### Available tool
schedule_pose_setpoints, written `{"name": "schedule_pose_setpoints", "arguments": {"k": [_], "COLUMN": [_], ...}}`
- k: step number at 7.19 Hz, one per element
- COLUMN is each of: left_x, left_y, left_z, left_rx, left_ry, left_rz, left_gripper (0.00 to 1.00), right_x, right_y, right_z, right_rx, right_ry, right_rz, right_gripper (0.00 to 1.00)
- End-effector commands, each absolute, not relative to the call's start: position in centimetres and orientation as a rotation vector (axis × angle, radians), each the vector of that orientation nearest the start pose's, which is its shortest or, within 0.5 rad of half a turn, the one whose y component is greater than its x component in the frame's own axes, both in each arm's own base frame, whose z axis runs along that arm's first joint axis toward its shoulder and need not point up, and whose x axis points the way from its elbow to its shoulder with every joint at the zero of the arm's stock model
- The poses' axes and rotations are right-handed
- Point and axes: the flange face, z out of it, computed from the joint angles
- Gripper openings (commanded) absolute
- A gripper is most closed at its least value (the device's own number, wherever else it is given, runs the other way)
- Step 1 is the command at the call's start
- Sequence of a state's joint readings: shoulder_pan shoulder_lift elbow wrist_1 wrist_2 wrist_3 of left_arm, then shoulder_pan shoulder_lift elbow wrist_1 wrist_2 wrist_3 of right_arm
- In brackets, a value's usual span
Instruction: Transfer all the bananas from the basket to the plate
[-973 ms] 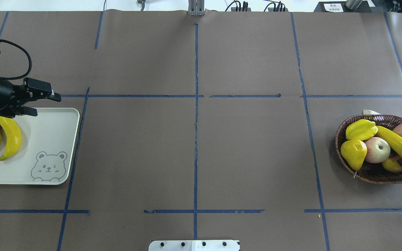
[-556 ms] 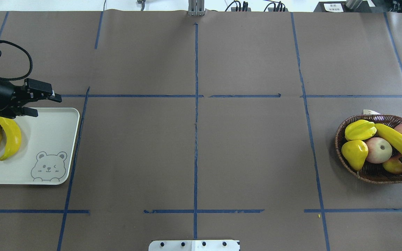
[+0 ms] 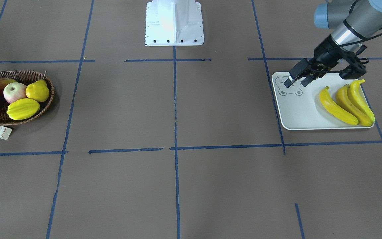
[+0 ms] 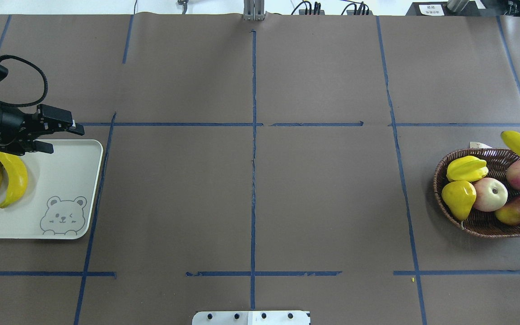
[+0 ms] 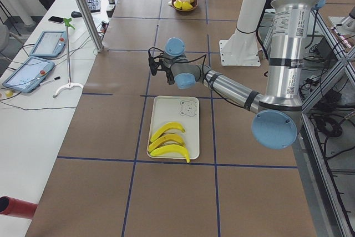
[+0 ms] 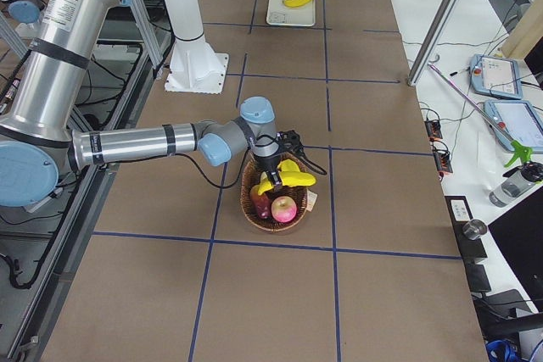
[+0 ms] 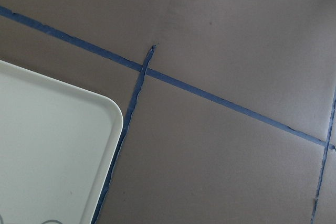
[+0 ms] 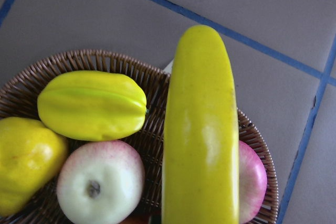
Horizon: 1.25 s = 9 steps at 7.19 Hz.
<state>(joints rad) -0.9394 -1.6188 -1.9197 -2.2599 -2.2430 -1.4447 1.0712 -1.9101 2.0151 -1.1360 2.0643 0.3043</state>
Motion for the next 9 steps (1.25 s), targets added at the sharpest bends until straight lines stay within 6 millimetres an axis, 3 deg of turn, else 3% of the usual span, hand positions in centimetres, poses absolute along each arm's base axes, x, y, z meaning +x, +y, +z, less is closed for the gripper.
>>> {"name": "schedule_pose_setpoints", "arguments": {"k": [1, 2, 4, 6, 9], "left_x": [25.7, 26.1, 28.0, 29.5, 31.6], "left_y": [-44.4, -44.3, -44.5, -44.5, -44.2], "left_z": [34.8, 34.0, 30.0, 27.0, 23.2], "left_rx": [0.03, 0.033, -0.002, -0.032, -0.049], "left_ry": [1.256, 1.269, 1.327, 1.373, 1.422], "left_rz": [-0.288, -0.274, -0.301, -0.315, -0.352], "left_gripper": [1.0, 1.0, 1.0, 1.0, 1.0], "right_x": [-11.8, -12.4, -15.4, -20.4, -27.8], "right_y": [-38.7, -39.2, -40.7, -39.4, -37.9], "right_z": [51.5, 50.4, 44.8, 40.4, 32.2], "right_rx": [0.316, 0.339, 0.333, 0.294, 0.254], "right_ry": [-0.761, -0.815, -1.005, -1.21, -1.449], "right_rz": [-0.33, -0.351, -0.181, -0.074, 0.032], "right_gripper": [0.08, 0.09, 0.09, 0.09, 0.1]}}
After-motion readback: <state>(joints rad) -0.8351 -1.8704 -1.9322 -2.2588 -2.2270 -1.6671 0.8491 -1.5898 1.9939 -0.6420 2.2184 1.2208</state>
